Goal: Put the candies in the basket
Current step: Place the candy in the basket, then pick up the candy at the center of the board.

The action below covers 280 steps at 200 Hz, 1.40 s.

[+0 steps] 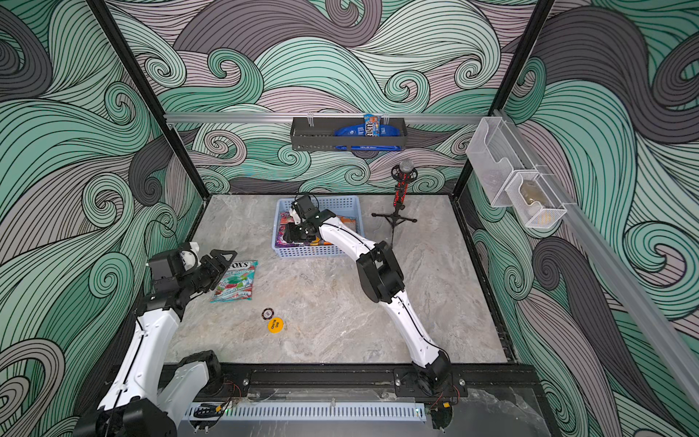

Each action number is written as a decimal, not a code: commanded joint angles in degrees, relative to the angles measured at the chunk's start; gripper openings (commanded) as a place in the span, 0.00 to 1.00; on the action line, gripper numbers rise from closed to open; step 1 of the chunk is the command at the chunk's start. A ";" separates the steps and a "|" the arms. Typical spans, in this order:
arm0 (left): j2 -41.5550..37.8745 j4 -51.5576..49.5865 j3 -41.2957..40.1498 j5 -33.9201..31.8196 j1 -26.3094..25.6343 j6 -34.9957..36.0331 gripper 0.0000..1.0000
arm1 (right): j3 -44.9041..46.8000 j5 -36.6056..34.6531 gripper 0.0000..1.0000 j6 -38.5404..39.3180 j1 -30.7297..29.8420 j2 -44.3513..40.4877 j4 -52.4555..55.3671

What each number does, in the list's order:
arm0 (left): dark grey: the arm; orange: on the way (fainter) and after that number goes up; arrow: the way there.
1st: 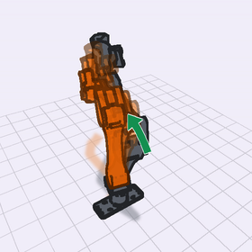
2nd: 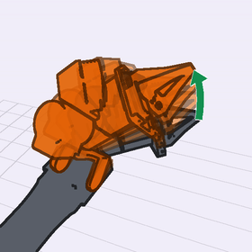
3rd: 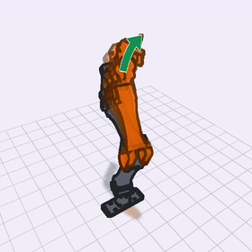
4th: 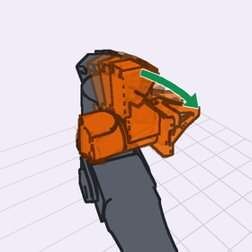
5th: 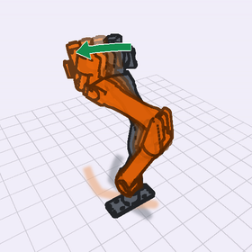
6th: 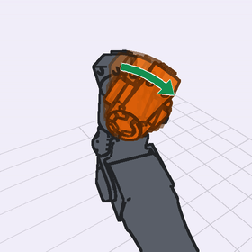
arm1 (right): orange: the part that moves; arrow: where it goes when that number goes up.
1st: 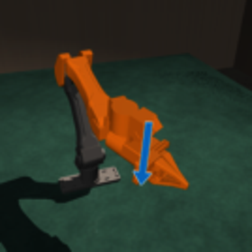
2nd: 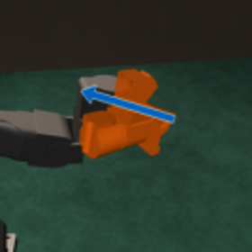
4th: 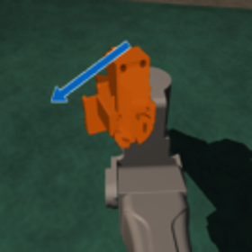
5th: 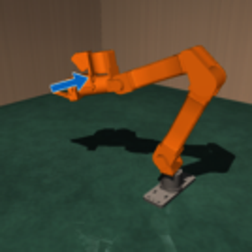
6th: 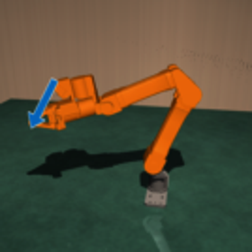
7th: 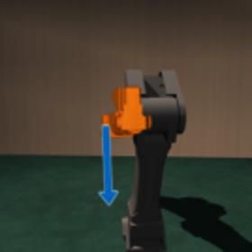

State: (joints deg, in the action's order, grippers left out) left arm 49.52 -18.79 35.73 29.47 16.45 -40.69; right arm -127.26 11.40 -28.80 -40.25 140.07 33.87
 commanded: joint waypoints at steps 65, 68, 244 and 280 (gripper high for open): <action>-1.24 -14.75 7.41 -22.90 0.78 -7.51 0.79 | 7.20 -15.94 0.62 -7.87 -19.20 -7.00 -4.37; -1.51 -15.05 7.56 -23.33 0.90 -7.40 0.79 | 6.95 -16.13 0.62 -8.25 -19.43 -6.54 -4.50; -5.87 -12.62 2.63 -19.56 1.05 -6.06 0.80 | -1.43 -19.35 0.63 -20.59 -22.44 10.61 -9.27; -5.95 -12.11 2.17 -17.83 1.07 -6.35 0.80 | -1.46 -18.35 0.45 -20.95 -21.57 12.79 -9.22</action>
State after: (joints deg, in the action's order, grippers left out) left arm 44.07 -32.12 37.89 9.74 17.08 -47.18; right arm -128.95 -7.42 -48.80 -62.52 150.04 23.31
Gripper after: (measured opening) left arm 0.797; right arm 0.518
